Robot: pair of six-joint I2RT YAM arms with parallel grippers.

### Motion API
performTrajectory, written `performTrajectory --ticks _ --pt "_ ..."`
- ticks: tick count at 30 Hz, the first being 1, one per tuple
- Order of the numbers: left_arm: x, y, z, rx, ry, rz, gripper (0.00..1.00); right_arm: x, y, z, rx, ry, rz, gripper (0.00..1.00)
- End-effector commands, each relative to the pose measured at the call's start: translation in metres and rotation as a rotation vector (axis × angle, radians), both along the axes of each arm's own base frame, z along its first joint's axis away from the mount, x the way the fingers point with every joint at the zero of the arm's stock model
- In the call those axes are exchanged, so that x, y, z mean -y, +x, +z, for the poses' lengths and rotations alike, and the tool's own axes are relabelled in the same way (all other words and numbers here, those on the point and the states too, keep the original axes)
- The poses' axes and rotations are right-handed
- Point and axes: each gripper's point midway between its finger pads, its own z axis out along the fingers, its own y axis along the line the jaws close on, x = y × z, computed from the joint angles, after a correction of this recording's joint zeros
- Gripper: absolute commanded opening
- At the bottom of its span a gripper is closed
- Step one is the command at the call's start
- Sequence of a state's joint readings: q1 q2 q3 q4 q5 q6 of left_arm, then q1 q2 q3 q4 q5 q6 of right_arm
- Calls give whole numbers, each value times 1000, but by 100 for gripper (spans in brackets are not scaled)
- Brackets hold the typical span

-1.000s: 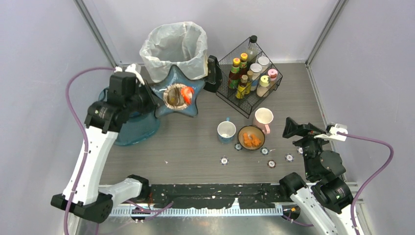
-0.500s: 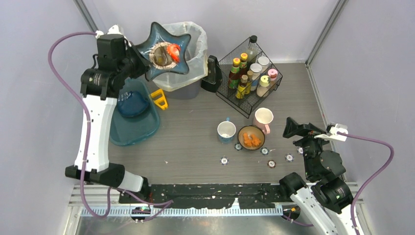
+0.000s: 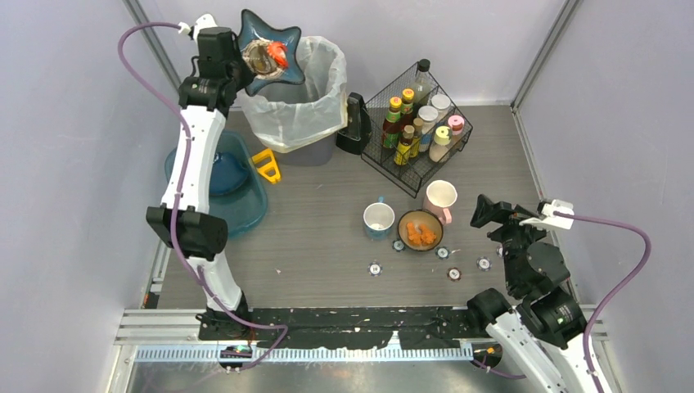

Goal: Clear the kitchen counter

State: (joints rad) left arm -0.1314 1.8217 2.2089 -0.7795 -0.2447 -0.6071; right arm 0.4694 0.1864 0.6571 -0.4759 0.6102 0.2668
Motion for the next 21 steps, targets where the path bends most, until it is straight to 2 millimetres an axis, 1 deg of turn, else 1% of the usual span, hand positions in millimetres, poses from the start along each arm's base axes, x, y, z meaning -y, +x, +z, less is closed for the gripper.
performTrajectory --ticks 1,3,5,8,12,16,21 --pt "-18 19 136 480 99 79 0 5 4 2 -5 -24 -36 95" --pt "-20 28 138 503 216 88 0 4 5 0 -11 -30 -34 95" --pt "-17 36 139 524 359 93 0 4 6 -1 -17 -34 -34 95" --pt "-7 44 141 533 608 113 0 3 7 -2 -22 -40 -33 95" --pt "11 49 153 561 865 158 0 3 7 -3 -25 -43 -33 95" --pt "16 48 154 550 1018 173 0 3 7 -3 -26 -44 -31 95" --pt "14 51 142 497 1136 188 0 2 7 -3 -22 -41 -25 95"
